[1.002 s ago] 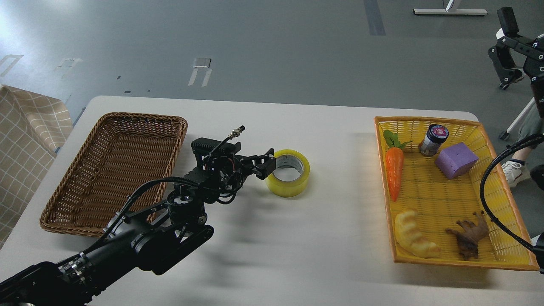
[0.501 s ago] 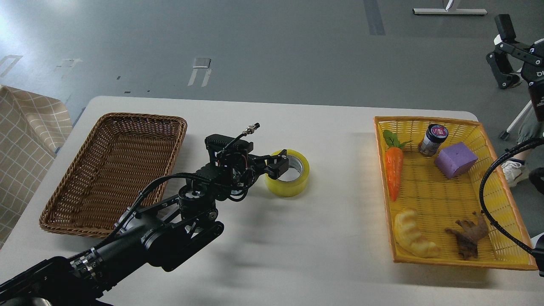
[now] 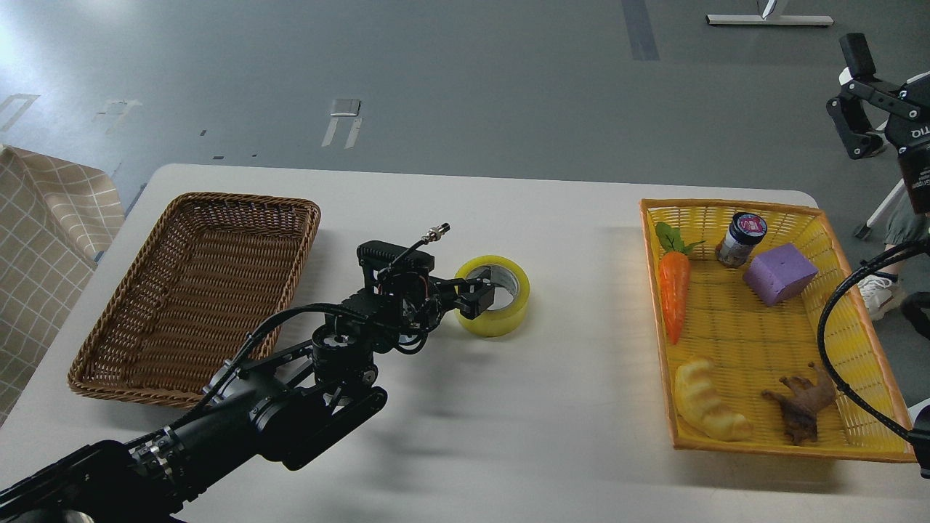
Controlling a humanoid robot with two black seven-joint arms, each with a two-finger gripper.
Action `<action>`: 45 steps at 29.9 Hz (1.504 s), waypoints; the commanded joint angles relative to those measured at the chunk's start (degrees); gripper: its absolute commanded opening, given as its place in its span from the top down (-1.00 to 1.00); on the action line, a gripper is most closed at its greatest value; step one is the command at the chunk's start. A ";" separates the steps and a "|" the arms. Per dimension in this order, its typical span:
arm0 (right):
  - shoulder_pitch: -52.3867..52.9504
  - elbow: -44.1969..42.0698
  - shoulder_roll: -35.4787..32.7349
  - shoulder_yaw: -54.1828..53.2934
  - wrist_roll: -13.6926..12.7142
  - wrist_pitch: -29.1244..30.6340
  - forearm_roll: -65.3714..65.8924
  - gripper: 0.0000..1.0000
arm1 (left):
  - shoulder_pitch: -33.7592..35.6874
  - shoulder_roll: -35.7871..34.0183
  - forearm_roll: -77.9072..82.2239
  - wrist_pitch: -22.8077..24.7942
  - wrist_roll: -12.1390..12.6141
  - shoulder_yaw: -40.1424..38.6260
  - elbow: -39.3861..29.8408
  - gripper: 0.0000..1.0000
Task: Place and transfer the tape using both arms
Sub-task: 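Grasp the tape roll's edge with the left gripper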
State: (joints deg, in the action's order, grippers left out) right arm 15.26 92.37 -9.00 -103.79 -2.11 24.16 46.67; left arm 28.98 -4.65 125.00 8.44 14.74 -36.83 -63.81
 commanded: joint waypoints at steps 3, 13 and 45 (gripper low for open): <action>-0.75 0.01 -0.05 -0.09 0.09 -0.08 0.00 -1.00 | 0.11 1.04 0.00 0.09 -0.33 0.10 1.32 -0.95; -1.37 -0.08 0.04 -0.09 0.09 -0.08 0.00 -1.00 | 0.11 1.05 0.00 0.00 -1.47 0.71 1.59 -0.95; -2.95 -0.43 0.04 -0.01 0.26 0.01 0.00 -1.00 | 0.72 0.78 -0.28 -0.09 -1.30 0.89 4.66 0.10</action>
State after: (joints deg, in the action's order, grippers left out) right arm 12.35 91.93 -8.96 -103.87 -1.86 24.09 46.67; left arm 29.59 -3.84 124.81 8.31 13.40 -35.94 -59.15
